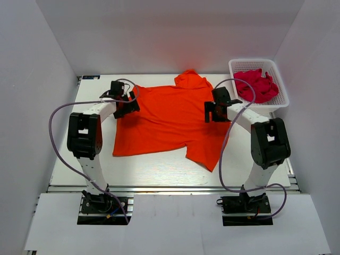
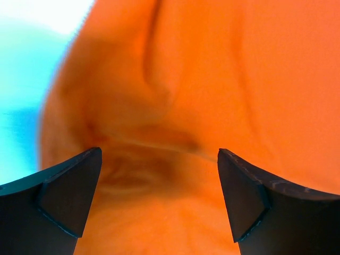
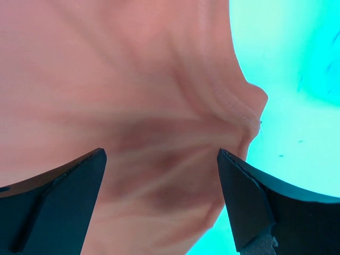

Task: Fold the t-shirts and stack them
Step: Flatten out the tshirt

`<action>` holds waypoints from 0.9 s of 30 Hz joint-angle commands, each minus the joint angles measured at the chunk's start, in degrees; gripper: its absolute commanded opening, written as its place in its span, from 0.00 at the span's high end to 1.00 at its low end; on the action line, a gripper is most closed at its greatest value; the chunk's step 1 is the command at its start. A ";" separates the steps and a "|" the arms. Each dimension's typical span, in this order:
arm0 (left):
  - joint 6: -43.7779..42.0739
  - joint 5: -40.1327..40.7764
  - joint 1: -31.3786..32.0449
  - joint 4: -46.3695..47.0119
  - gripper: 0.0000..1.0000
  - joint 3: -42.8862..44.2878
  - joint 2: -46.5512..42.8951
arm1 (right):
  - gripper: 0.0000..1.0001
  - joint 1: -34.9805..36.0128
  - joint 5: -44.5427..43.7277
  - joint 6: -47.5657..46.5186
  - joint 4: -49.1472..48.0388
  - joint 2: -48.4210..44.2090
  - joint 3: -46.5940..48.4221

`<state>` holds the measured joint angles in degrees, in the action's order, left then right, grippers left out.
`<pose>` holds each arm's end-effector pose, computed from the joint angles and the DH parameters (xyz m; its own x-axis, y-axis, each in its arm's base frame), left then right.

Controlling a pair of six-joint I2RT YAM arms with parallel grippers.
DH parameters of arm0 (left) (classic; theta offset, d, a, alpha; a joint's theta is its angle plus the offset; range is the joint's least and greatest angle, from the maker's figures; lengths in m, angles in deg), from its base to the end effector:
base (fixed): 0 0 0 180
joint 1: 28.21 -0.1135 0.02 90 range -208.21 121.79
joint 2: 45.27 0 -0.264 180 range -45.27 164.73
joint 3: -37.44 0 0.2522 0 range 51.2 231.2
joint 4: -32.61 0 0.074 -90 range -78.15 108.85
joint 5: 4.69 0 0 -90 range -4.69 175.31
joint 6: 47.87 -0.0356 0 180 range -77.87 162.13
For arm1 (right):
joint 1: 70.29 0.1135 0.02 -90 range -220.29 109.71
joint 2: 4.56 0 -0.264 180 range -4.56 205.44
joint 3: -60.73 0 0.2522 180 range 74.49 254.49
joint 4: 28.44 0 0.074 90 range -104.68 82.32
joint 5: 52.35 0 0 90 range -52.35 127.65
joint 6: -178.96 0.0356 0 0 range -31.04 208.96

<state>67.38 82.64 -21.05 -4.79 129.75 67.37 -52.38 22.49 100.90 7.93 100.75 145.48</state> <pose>0.4132 -0.0536 0.1769 -0.8224 -0.3261 -0.4661 -0.2229 0.9386 -0.2634 0.3692 0.1095 0.1888 -0.8135 -0.0530 -0.5792 0.0074 0.9948 -0.1015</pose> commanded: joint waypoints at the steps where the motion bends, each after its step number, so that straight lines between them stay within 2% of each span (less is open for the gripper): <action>1: -1.79 7.05 -0.92 -0.87 0.00 4.24 -5.41 | 0.09 1.51 3.37 -6.75 -3.18 -7.04 -0.32; 4: -2.32 11.28 -1.44 -3.42 0.00 10.30 -1.29 | 0.09 2.13 6.28 -7.99 -5.12 -8.46 -0.06; 8: -3.45 11.82 -3.46 -6.24 0.02 20.22 6.44 | 0.09 2.22 8.21 -8.43 -4.77 -8.64 2.57; 9: -3.46 11.21 -3.47 -6.24 0.07 21.29 7.84 | 0.09 2.22 8.56 -8.86 -4.60 -8.38 2.93; 10: -4.33 10.59 -3.47 -6.24 0.17 22.34 10.47 | 0.09 2.13 8.65 -8.96 -4.94 -8.55 3.63; 12: -5.56 9.88 -3.47 -6.24 0.20 25.77 12.77 | 0.09 1.95 10.14 -9.39 -4.94 -8.20 4.77; 14: -5.57 9.88 -3.47 -6.85 0.26 27.01 15.32 | 0.09 1.86 10.76 -9.40 -5.03 -8.02 5.92; 16: -5.57 10.41 -3.99 -7.47 0.27 27.72 16.55 | 0.09 1.78 10.68 -9.57 -5.12 -7.85 6.45; 17: -5.57 11.80 -3.99 -8.52 0.33 28.33 17.26 | 0.09 1.86 10.85 -9.48 -5.21 -7.85 6.45; 21: -5.57 14.37 -3.99 -8.53 0.33 27.80 18.40 | 0.09 1.69 12.25 -9.75 -5.47 -7.67 6.54; 27: -8.90 11.74 -3.99 -6.25 0.33 27.28 20.43 | 0.09 1.86 12.79 -9.57 -5.56 -7.58 5.75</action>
<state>60.63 95.29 -24.79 -11.00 156.59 87.41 -50.39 34.42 91.77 3.56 93.26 149.80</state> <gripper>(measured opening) 0.674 0.907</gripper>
